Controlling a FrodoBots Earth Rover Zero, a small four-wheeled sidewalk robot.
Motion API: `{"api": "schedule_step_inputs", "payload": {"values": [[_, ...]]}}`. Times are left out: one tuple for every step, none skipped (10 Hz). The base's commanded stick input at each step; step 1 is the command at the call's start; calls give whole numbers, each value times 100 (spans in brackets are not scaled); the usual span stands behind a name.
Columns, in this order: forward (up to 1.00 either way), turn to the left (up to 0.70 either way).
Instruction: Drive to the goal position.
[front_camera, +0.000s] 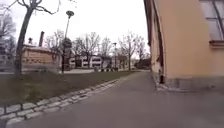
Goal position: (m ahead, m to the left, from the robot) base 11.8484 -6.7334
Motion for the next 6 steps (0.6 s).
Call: {"api": "schedule_step_inputs", "payload": {"values": [[100,0],[100,0],[100,0],[100,0],[100,0],[100,0]]}}
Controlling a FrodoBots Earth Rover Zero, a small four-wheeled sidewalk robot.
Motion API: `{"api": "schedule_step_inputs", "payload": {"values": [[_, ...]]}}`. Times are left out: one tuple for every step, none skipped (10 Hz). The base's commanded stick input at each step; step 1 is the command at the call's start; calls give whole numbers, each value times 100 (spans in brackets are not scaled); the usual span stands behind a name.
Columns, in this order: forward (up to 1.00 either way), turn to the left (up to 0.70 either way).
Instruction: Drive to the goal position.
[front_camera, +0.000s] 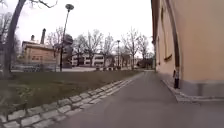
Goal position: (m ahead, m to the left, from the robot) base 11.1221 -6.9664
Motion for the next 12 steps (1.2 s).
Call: {"api": "schedule_step_inputs", "payload": {"values": [[100,0],[100,0],[100,0],[100,-22],[100,-40],[100,-40],[100,-40],[100,-40],[100,-40],[100,-40],[100,-30],[100,-17]]}}
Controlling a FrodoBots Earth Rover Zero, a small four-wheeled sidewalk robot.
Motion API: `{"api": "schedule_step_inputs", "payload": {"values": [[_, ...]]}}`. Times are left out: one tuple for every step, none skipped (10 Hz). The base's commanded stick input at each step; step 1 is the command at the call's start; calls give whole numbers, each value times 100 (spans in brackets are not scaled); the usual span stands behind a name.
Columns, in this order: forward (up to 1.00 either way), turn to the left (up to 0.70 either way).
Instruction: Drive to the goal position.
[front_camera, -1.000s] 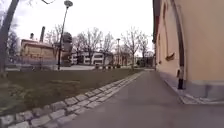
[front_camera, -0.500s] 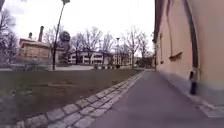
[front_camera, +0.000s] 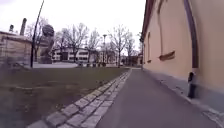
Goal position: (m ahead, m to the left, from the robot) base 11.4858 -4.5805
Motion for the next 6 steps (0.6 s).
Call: {"api": "schedule_step_inputs", "payload": {"values": [[100,-4],[100,0],[100,0],[100,0],[100,0],[100,0]]}}
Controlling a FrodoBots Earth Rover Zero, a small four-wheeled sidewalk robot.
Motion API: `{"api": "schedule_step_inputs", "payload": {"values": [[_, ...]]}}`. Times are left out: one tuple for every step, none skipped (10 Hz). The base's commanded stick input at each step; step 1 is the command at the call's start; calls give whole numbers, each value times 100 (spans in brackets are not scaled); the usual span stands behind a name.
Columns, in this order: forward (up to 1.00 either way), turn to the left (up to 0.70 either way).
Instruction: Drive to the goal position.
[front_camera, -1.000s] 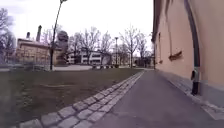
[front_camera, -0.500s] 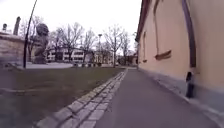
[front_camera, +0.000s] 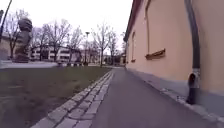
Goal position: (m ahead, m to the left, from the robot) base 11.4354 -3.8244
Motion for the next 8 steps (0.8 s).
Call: {"api": "schedule_step_inputs", "payload": {"values": [[100,0],[100,0],[100,-1],[100,-14],[100,-32],[100,-18],[100,0],[100,0]]}}
